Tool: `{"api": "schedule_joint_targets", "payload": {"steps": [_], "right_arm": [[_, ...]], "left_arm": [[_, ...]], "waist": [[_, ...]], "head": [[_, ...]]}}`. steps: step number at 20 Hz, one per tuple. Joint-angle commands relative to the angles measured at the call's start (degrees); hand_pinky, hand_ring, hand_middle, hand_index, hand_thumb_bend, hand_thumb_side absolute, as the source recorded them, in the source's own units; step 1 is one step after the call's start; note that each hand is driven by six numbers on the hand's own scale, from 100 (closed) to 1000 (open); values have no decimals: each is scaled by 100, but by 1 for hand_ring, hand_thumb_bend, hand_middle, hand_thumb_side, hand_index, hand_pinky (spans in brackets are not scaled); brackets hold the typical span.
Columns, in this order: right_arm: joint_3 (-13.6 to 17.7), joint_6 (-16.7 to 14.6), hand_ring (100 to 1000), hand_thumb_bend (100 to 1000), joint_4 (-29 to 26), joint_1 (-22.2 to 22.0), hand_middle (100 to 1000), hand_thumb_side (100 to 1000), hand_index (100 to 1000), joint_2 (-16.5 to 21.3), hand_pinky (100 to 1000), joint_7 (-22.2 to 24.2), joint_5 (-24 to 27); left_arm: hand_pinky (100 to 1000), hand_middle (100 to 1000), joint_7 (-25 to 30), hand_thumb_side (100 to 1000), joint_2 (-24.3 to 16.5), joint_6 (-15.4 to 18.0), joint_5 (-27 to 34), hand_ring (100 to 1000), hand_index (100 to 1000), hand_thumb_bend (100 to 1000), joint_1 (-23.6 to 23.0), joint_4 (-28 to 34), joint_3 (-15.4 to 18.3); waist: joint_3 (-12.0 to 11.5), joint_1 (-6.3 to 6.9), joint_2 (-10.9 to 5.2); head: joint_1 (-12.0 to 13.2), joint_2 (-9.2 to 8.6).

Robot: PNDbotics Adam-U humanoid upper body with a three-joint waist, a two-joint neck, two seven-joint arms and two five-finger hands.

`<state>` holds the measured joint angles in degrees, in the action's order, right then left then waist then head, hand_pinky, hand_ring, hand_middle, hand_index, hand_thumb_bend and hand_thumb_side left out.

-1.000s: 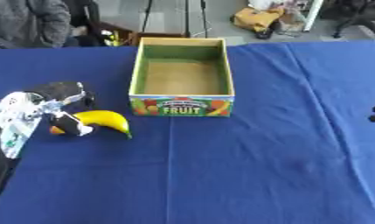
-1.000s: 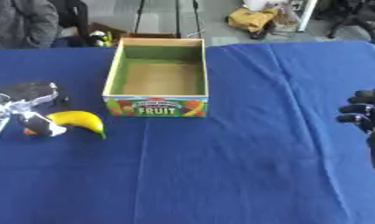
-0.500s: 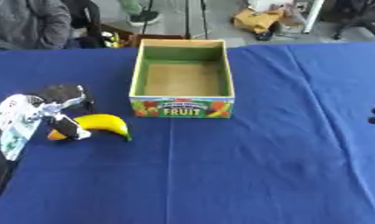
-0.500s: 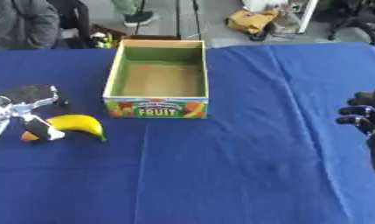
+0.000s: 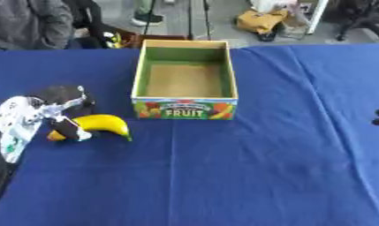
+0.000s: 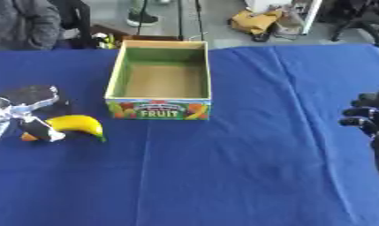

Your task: Pick up objects on the table and place them in the box.

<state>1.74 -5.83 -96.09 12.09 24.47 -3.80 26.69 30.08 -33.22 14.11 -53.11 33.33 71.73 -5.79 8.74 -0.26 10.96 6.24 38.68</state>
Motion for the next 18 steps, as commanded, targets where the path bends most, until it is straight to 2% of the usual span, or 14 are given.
{"api": "schedule_joint_targets", "payload": {"steps": [1,7,11,18], "right_arm": [[34,-15,570,100,-48,62,562,621,643,115,537,19,13],[38,-16,570,100,-43,42,562,622,643,134,538,18,12],[27,-9,570,100,-34,26,562,622,643,149,538,27,11],[-25,14,571,100,-12,23,562,622,643,155,538,72,16]], "left_arm": [[477,396,79,227,-193,0,175,420,499,241,133,213,85],[480,393,324,219,-590,40,607,421,494,240,390,518,85],[482,393,422,205,-800,24,920,419,492,243,751,572,99],[501,401,320,189,-448,59,1086,431,498,209,1656,18,73]], "waist": [[-1,-8,-93],[18,3,-126],[38,19,-168],[129,41,-210]], "head": [[11,-54],[14,-65],[6,-75],[49,-124]]}}
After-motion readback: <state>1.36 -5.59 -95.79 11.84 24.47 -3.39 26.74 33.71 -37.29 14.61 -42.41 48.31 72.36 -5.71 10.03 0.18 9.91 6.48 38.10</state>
